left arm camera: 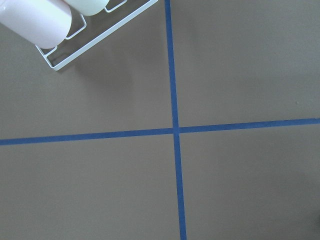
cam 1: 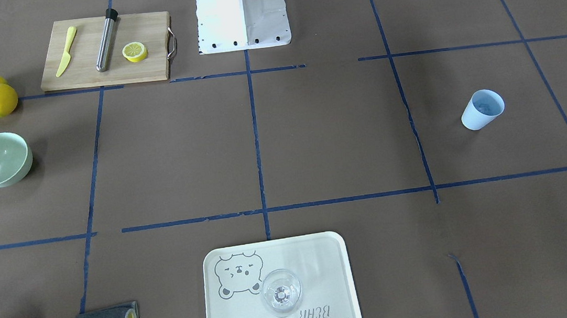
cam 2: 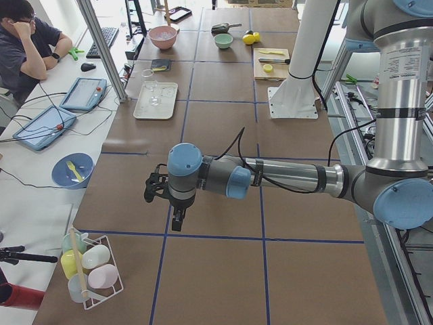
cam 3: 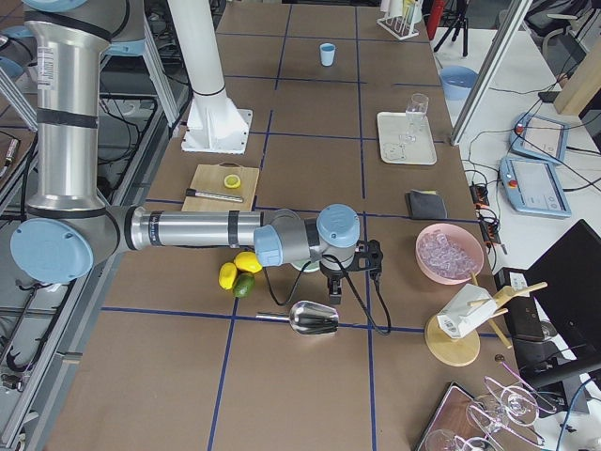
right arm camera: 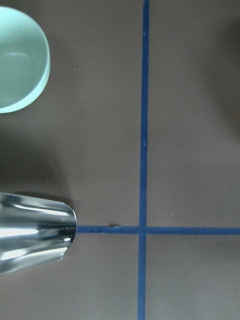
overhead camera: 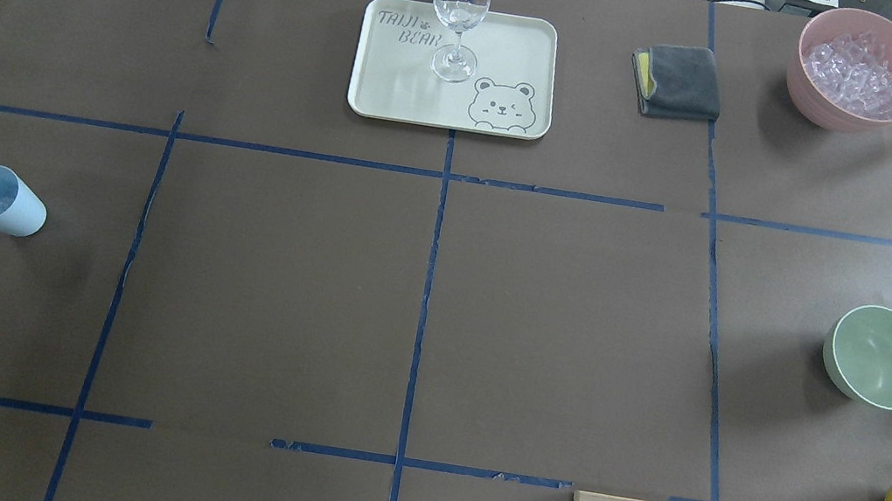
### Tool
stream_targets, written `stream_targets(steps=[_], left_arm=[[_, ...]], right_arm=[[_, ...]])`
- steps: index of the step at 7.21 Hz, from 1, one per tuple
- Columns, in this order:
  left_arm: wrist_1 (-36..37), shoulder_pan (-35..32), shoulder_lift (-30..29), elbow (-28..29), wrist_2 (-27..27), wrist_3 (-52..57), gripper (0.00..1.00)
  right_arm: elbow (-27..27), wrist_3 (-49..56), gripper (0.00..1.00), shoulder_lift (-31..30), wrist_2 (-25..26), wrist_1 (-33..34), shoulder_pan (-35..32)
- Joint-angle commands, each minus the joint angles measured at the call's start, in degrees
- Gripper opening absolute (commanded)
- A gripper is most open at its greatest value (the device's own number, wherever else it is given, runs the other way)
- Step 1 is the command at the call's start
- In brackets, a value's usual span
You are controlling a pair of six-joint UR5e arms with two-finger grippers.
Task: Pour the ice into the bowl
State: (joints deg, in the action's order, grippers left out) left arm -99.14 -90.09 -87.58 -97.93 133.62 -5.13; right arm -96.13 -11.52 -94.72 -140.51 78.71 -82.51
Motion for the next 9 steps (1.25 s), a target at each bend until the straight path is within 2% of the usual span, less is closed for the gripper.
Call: stream_targets(steps=[1,2,3,4,6,8,9], left_arm=[[0.08,0.0,-0.66,-0.6,-0.02,-0.14,1.0],[0.08,0.0,-0.75,-0.6,-0.02,-0.14,1.0],[0.08,0.0,-0.75,-0.6,-0.02,-0.14,1.0],[0.08,0.0,-0.75,-0.6,-0.02,-0.14,1.0],[0.08,0.0,-1.1,-0.51,-0.02,-0.14,1.0],[0.08,0.09,-1.1,-0.51,0.07,-0.14,1.0],[0.08,0.09,-1.1,-0.51,-0.02,-0.14,1.0]], right_arm=[[0.59,-5.13,1.0,-1.51,-0.82,-8.53,3.75],[0.59,-13.27,1.0,-4.22,-0.56,-18.84,5.32],[0.59,-23.97,1.0,-6.51,2.84,-29.38,9.86],[0.42,-29.47,1.0,-8.1,6.27,-33.58,14.69],[0.16,-35.55,1.0,-8.47,9.89,-34.06,20.34],[1.2,-37.26,1.0,-8.55,14.89,-34.06,24.57],[2.43,-37.26,1.0,-8.56,15.0,-34.06,25.37]])
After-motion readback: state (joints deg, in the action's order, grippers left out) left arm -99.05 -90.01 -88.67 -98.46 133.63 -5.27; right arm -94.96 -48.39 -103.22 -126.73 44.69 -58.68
